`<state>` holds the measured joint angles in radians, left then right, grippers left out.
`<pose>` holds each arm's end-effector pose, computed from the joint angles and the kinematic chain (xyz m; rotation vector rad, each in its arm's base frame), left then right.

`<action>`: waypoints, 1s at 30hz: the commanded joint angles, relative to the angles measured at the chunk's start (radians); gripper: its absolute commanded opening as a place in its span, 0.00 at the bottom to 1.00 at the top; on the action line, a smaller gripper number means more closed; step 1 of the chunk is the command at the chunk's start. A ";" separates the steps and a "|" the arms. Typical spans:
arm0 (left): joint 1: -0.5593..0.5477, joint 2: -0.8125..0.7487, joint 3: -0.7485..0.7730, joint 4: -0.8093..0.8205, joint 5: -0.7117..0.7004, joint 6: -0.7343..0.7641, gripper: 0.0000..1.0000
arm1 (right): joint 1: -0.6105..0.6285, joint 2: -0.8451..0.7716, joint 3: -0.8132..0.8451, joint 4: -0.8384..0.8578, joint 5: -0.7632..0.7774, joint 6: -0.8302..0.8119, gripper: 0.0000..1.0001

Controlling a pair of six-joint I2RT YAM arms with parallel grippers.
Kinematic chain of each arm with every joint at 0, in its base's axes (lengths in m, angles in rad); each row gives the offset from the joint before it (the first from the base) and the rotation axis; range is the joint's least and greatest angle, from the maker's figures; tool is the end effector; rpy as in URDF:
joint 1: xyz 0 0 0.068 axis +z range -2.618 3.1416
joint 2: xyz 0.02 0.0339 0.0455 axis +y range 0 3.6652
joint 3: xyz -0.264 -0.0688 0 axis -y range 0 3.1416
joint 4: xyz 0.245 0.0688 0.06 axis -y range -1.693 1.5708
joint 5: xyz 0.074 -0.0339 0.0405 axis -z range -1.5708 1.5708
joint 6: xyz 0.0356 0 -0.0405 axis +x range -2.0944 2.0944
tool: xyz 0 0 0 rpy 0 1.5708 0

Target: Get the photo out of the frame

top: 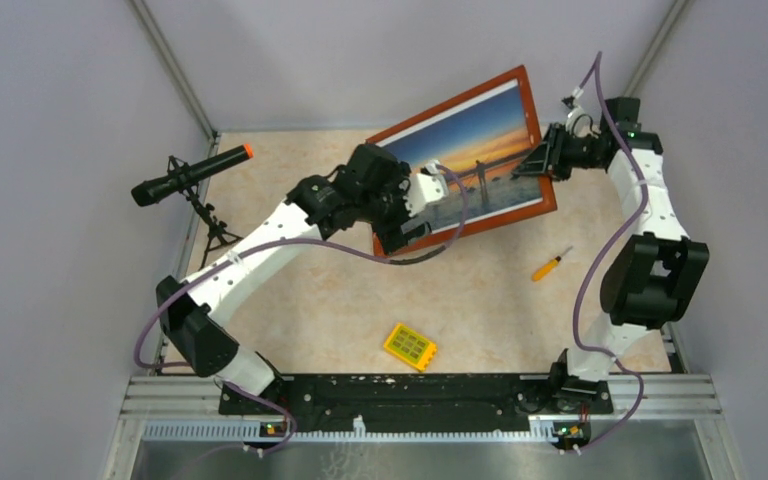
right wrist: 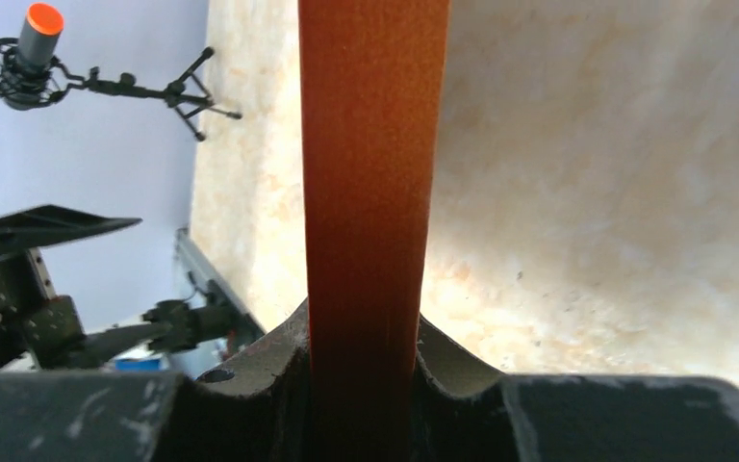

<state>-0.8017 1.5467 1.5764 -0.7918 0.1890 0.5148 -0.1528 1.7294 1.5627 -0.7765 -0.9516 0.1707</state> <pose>0.2286 -0.2458 0.3694 1.5081 1.7949 -0.3630 0.3690 -0.0275 0.3161 -0.0091 2.3096 1.1804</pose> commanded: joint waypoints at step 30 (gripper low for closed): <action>0.379 -0.418 -0.141 0.071 0.399 -0.312 0.99 | 0.748 -0.330 -0.011 0.281 1.234 -0.859 0.00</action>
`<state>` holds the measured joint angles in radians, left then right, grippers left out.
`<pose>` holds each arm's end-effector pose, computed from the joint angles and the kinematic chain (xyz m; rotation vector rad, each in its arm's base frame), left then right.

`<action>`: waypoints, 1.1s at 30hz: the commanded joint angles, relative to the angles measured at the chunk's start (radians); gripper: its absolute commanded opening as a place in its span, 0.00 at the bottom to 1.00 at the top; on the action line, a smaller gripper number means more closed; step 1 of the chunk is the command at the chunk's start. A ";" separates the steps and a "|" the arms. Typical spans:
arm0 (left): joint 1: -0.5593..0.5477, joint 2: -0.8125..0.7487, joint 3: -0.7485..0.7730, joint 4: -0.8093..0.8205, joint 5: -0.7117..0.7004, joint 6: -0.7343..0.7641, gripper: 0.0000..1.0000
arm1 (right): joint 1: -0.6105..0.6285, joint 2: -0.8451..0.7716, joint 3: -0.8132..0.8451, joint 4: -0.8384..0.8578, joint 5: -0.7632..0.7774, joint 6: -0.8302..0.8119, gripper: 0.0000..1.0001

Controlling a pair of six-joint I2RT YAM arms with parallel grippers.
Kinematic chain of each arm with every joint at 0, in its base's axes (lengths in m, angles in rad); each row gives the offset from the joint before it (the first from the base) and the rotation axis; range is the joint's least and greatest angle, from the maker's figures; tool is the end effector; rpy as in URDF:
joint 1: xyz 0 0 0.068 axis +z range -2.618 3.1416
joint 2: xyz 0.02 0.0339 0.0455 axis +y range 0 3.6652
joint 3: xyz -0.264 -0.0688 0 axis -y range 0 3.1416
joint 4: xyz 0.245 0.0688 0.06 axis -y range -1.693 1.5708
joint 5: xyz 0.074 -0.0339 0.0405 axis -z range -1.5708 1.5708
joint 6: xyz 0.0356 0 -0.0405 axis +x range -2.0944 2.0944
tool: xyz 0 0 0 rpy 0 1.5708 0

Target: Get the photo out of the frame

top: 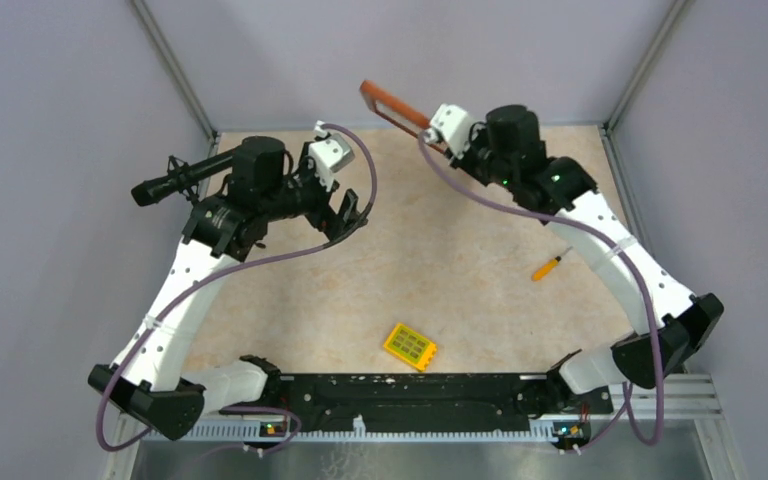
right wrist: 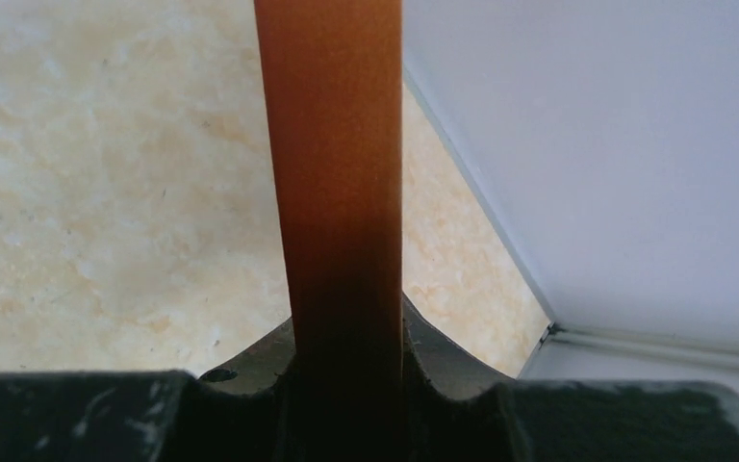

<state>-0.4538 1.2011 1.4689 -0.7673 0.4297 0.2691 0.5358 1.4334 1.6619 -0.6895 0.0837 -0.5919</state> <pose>0.2077 -0.1178 0.4314 0.9733 1.8237 -0.5577 0.2654 0.1541 0.4402 -1.0411 1.7452 -0.1204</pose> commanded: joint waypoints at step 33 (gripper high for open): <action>0.087 -0.118 -0.295 0.140 0.186 -0.024 0.99 | 0.288 0.160 -0.850 0.667 0.165 -0.078 0.33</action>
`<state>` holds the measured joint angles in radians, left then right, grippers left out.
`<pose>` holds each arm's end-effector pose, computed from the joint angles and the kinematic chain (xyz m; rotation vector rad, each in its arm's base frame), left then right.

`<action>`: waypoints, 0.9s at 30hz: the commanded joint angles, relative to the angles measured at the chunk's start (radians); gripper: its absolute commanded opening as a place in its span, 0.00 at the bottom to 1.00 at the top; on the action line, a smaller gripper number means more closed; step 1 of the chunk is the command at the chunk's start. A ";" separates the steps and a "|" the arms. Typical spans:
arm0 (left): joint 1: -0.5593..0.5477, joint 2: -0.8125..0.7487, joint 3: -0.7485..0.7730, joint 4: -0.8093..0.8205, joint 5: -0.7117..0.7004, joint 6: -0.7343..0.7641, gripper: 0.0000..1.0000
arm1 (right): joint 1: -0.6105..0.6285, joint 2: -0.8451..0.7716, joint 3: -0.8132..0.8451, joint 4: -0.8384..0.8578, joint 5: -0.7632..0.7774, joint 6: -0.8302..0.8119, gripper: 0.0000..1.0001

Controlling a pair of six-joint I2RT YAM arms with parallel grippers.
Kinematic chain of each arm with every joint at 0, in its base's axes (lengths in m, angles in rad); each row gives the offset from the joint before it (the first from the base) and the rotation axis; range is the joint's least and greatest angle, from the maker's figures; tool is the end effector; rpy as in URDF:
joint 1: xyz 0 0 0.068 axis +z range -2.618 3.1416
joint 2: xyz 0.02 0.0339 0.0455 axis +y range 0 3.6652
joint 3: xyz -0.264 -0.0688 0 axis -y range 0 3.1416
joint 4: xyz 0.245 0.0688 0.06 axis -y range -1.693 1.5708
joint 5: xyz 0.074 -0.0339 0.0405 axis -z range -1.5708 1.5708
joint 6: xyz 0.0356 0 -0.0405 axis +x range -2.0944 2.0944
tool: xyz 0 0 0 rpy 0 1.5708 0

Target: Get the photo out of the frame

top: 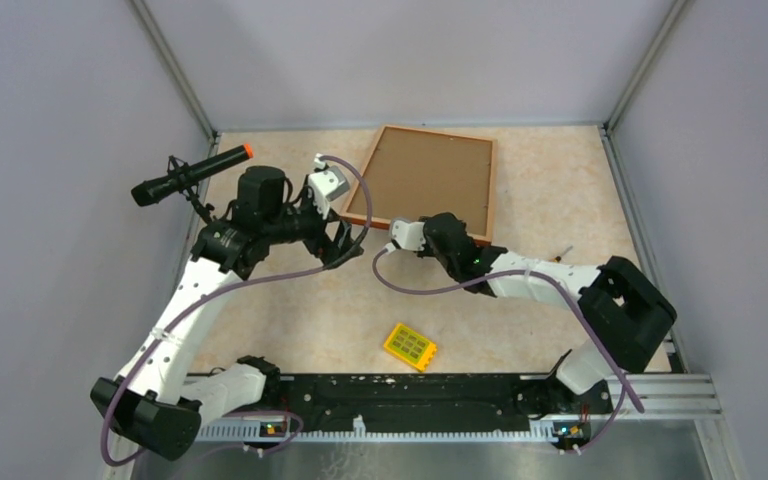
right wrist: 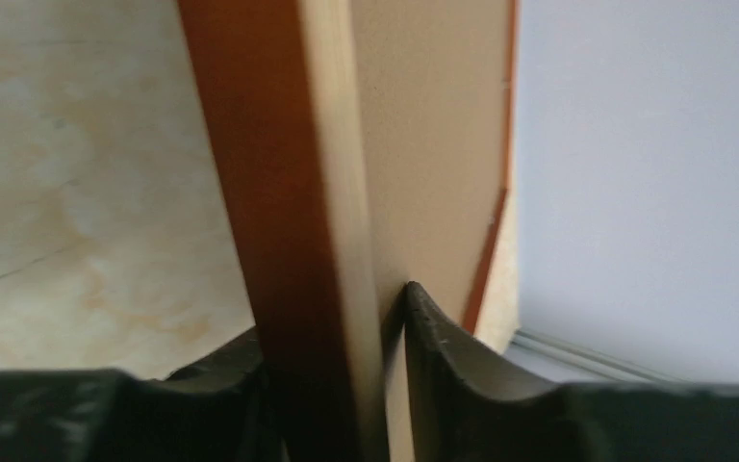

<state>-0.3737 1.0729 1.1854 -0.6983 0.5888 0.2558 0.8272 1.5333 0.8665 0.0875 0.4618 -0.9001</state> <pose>0.1948 -0.0976 0.3753 0.9739 1.8889 -0.7012 0.2339 0.2309 0.2150 -1.4312 1.5762 -0.5378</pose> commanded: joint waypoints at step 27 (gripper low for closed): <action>-0.014 0.298 0.068 0.020 0.007 0.112 0.98 | -0.388 -0.209 0.120 -0.429 -0.755 0.641 0.99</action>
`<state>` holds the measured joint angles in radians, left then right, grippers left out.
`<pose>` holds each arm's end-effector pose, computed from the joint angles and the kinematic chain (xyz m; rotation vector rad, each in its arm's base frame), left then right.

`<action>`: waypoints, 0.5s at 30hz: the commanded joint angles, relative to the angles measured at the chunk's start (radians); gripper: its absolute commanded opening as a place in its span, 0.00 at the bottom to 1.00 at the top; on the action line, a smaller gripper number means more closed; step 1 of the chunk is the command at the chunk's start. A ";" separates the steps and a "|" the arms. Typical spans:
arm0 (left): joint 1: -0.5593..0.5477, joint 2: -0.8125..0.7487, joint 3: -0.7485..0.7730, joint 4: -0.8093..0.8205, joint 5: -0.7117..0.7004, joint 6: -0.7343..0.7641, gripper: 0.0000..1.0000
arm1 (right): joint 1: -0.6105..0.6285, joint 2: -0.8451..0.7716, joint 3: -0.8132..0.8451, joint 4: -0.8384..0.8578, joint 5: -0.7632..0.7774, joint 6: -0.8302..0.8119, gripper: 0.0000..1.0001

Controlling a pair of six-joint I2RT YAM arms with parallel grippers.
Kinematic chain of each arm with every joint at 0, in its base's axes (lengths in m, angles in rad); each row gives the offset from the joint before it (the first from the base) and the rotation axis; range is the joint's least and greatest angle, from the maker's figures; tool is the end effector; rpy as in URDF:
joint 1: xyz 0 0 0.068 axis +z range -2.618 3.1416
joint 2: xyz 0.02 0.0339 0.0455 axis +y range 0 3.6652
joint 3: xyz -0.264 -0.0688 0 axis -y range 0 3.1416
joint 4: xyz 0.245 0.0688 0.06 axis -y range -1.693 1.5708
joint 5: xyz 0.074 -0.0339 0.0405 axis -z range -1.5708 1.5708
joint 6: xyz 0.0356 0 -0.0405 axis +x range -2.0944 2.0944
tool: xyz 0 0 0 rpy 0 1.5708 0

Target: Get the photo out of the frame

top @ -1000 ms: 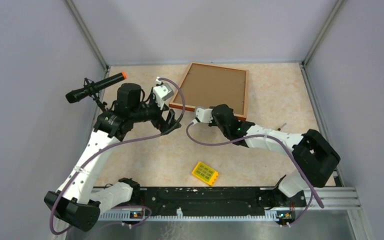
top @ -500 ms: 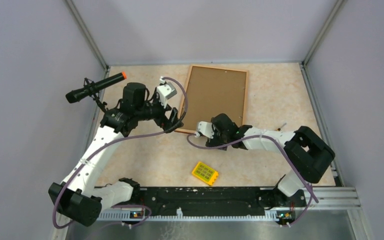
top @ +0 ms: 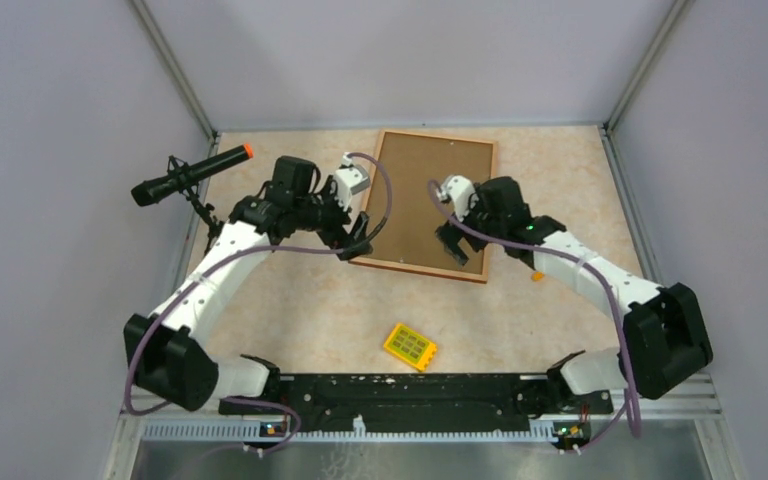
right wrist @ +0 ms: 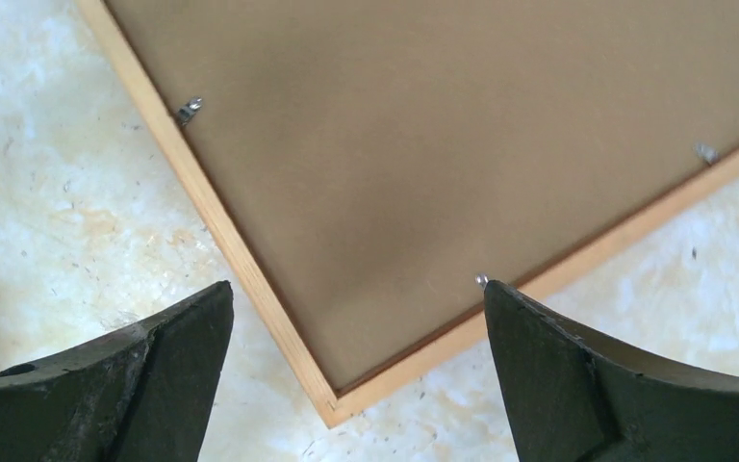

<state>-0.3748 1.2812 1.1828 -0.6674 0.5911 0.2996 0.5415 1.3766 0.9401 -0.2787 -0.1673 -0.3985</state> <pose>0.2430 -0.1169 0.3304 1.0261 2.0397 -0.7252 0.2530 0.1591 0.2518 -1.1134 1.9989 0.2657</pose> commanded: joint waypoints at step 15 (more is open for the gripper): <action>-0.268 0.609 0.360 0.052 -0.527 0.119 0.99 | -0.442 -0.135 0.004 -0.201 -0.228 0.223 0.99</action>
<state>-0.6037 1.8240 1.4441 -0.6327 0.2394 0.3935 0.1558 1.2758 0.9493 -0.4370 -0.3386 -0.1940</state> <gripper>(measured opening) 0.987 0.988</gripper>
